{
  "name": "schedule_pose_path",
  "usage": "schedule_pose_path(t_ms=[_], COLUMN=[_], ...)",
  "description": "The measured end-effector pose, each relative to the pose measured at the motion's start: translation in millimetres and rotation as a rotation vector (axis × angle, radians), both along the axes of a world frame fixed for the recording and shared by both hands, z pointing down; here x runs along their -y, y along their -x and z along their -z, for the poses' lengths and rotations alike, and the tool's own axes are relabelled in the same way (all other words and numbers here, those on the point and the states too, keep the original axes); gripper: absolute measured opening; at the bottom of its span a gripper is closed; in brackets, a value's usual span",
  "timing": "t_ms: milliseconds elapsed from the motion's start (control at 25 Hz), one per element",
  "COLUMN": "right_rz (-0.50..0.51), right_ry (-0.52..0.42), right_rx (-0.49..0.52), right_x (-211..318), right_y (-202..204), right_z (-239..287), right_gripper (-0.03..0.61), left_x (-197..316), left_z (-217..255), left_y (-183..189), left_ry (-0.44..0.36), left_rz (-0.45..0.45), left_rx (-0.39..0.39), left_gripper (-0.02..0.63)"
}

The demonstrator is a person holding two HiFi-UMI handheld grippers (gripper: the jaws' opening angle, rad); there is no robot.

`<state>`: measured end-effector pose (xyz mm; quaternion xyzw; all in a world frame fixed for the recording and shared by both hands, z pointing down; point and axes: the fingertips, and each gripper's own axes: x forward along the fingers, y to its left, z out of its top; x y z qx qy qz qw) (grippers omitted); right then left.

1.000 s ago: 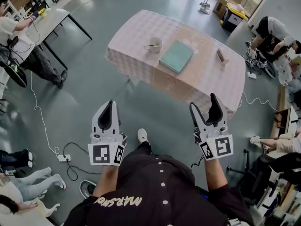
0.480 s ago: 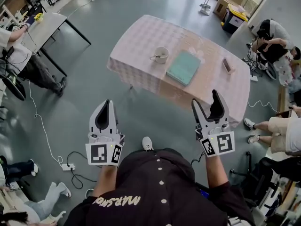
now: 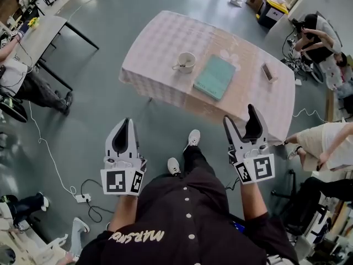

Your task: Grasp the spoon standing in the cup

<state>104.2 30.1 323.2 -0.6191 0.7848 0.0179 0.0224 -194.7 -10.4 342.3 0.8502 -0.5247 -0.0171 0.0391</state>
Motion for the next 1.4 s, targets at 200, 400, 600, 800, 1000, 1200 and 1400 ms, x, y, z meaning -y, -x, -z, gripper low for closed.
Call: schedule_pose_path(t_ms=[200, 400, 600, 800, 1000, 1200, 1400], right_rz=[0.012, 0.027, 0.047, 0.067, 0.090, 0.126, 0.165], right_ry=[-0.025, -0.030, -0.034, -0.047, -0.033, -0.023, 0.013], right_rx=[0.000, 0.001, -0.014, -0.017, -0.029, -0.053, -0.079], right_x=[33.6, 79.2, 125.5, 165.6, 202.4, 231.6, 250.9], right_y=[-13.7, -28.7, -40.9, -58.4, -76.0, -88.2, -87.5], right_z=[-3.0, -4.2, -3.3, 2.2, -2.6, -5.0, -20.5], right_gripper=[0.316, 0.314, 0.314, 0.314, 0.314, 0.314, 0.314], left_x=[31.9, 68.6, 108.5, 145.8, 176.6, 200.6, 210.6], left_z=[-2.7, 3.2, 7.6, 13.4, 20.2, 26.8, 19.3], left_y=[-13.1, -24.2, -36.6, -56.6, -76.1, -91.8, -103.5], left_ry=[0.000, -0.015, -0.022, -0.036, -0.050, -0.057, -0.030], left_rz=[0.005, 0.033, 0.051, 0.063, 0.089, 0.129, 0.127], left_rx=[0.010, 0.016, 0.022, 0.021, 0.019, 0.007, 0.011], left_gripper=[0.011, 0.011, 0.011, 0.011, 0.011, 0.011, 0.011])
